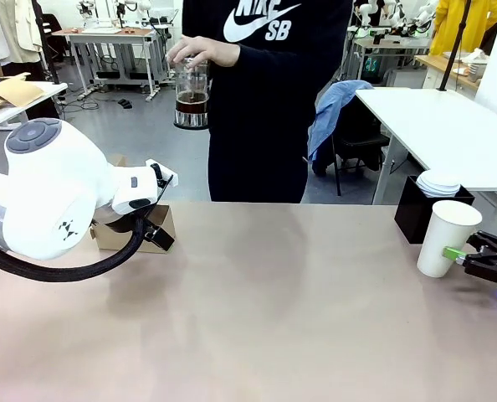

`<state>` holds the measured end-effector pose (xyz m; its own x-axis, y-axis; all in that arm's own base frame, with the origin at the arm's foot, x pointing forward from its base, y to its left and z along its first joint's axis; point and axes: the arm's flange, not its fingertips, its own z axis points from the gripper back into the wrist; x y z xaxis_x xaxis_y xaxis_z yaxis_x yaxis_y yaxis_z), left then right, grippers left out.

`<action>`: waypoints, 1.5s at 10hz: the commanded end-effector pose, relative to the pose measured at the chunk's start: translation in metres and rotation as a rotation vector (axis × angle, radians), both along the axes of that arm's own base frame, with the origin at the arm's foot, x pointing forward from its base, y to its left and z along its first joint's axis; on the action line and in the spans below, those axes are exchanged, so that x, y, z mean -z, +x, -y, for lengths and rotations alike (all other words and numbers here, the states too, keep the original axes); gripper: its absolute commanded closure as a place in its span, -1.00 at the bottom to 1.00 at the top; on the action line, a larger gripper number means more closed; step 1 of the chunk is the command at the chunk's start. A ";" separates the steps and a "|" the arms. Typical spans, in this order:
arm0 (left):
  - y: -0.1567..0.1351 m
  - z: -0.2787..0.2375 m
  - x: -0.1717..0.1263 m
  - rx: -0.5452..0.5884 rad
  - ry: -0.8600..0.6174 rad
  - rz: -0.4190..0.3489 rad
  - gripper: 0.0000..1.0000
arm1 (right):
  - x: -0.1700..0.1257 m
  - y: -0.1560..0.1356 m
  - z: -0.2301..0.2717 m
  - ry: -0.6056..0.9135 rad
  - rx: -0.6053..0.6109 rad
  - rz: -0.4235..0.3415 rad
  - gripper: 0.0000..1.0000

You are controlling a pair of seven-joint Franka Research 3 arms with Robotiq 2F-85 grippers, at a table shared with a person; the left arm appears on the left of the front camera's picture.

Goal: Pour a drink into a cup and package it in a carrier.
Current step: Pick up the 600 ml Paper Cup and place it in the middle top area of the table.

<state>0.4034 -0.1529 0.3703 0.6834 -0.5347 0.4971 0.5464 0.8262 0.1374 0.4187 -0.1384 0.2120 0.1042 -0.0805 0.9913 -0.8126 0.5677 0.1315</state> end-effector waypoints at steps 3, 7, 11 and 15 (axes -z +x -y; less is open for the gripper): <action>0.000 -0.001 0.000 0.000 -0.002 0.000 -1.00 | 0.004 0.029 -0.019 -0.008 -0.019 -0.015 -1.00; 0.000 -0.001 0.000 0.000 -0.002 0.000 -1.00 | 0.008 0.042 -0.034 -0.003 -0.043 -0.022 -1.00; 0.000 -0.001 0.000 0.000 -0.002 0.000 -1.00 | 0.010 0.034 -0.031 -0.011 -0.066 -0.011 -0.60; 0.000 -0.001 0.000 0.000 -0.002 0.000 -1.00 | -0.010 0.021 -0.045 -0.005 -0.037 -0.002 -0.60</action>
<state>0.4034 -0.1528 0.3702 0.6836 -0.5346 0.4969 0.5463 0.8262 0.1373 0.4502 -0.1079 0.2052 0.1355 -0.0767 0.9878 -0.8418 0.5169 0.1556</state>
